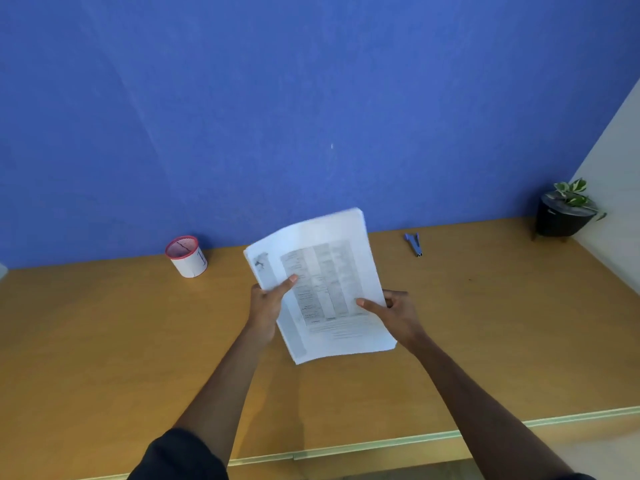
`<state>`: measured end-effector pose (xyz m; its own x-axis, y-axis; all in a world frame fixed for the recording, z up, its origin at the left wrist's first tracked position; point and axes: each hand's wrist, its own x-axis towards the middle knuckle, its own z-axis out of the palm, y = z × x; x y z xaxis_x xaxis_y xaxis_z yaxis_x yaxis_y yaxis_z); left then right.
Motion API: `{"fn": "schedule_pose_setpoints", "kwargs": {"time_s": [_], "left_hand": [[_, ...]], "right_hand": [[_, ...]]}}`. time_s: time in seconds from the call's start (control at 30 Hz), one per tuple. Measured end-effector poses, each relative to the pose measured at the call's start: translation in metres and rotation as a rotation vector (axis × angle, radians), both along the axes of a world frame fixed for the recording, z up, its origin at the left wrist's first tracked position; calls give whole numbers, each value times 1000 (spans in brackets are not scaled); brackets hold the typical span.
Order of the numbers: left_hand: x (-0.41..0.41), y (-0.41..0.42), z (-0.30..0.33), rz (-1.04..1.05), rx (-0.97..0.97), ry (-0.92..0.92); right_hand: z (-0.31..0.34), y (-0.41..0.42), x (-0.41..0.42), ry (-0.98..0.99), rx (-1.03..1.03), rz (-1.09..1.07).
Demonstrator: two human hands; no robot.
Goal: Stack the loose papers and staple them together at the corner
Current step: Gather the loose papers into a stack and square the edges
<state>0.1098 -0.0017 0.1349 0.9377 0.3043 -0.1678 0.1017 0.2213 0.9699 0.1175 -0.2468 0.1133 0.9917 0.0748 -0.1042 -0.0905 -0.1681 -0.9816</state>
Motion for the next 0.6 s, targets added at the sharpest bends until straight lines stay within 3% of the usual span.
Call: {"fn": "schedule_pose_setpoints", "kwargs": {"time_s": [0.1, 0.33, 0.47, 0.6], "left_hand": [[3, 15, 6, 29, -135, -21], [0, 29, 8, 43, -328, -30], [-2, 26, 4, 4, -436, -67], [-7, 21, 5, -27, -430, -99]], "right_hand": [[1, -6, -1, 36, 108, -21], [2, 2, -6, 275, 568, -64], [5, 19, -19, 247, 543, 64], [8, 34, -22, 171, 501, 29]]}}
